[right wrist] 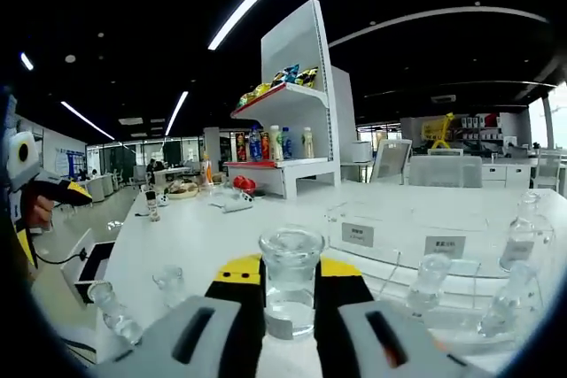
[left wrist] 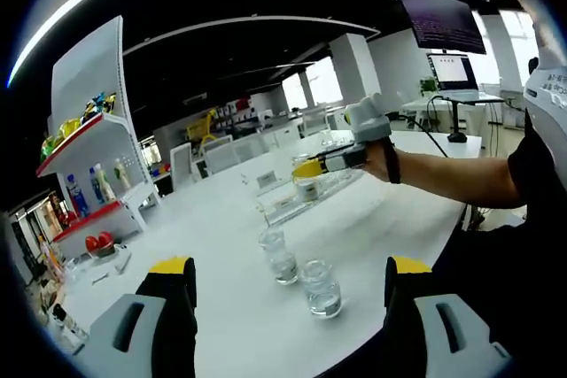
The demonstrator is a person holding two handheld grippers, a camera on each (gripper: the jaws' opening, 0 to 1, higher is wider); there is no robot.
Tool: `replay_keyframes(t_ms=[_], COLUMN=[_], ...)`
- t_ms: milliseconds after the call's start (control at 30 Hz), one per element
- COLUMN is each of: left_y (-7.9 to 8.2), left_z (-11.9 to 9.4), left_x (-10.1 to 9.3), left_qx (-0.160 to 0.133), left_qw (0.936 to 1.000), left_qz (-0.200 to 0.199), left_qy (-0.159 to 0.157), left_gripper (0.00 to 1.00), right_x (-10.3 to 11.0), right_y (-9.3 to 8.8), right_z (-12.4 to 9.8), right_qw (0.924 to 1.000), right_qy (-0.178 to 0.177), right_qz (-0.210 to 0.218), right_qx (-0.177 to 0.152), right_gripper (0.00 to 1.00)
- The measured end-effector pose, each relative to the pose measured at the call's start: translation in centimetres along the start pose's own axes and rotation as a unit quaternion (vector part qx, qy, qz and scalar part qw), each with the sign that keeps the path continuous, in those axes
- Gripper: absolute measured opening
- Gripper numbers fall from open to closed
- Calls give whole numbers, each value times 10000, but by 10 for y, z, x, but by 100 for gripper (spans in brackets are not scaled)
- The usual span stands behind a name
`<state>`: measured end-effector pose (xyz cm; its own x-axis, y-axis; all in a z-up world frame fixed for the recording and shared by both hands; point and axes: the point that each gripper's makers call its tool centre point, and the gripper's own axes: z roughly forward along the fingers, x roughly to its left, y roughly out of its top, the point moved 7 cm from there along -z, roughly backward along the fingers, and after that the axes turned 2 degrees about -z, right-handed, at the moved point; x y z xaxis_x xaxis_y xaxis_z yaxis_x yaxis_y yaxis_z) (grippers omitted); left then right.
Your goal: Identify the label on the chemical reagent bottle, grasp the chemical reagent bottle, and place it in the designated position on the reagent rack
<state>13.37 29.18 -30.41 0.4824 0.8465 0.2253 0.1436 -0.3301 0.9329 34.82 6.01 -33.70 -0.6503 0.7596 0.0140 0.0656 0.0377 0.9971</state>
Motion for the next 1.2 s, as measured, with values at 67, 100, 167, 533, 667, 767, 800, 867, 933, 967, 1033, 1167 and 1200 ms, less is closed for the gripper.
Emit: replay_keyframes(t_ms=[67,100,167,533,667,767,800,867,933,967,1033,1167,1200], left_y=[0,0,1,-1,0,2,2,3,4,4,5,6,5], left_z=[1,2,1,-1,-2,-2,-2,-2,-2,-2,-2,-4,-4], left_x=[0,0,0,0,0,0,0,0,0,-1,-1,1,2], left_qx=[13,11,1,31,27,17,18,21,19,16,21,2,5], left_qw=[10000,10000,10000,10000,10000,10000,10000,10000,10000,10000,10000,10000,10000], left_qz=[10,14,10,-3,11,26,26,39,51,52,66,54,57], left_qy=[-15,-18,-25,3,4,10,12,12,14,11,17,53,62], left_gripper=[87,87,87,87,87,87,87,87,87,87,87,87,87], right_x=[-1,-1,-2,-1,-1,-3,-3,-4,-6,-7,-9,-12,-13], right_y=[1,1,2,7,9,12,14,17,21,24,30,41,43], right_z=[-2,-2,-3,-5,-6,-6,-6,-5,-3,-1,1,5,6], right_qw=[10000,10000,10000,10000,10000,10000,10000,10000,10000,10000,9999,9999,9999], right_qy=[0,-2,-9,-13,-21,-34,-32,-26,-6,5,17,-17,-29], right_qz=[19,37,51,50,24,-24,-29,-33,-28,8,40,-44,-64], right_qx=[-27,-32,-28,-63,-71,-60,-68,-80,-90,-97,-123,-146,-142], right_gripper=[17,17,17,17,17,17,17,17,16,16,16,16,16])
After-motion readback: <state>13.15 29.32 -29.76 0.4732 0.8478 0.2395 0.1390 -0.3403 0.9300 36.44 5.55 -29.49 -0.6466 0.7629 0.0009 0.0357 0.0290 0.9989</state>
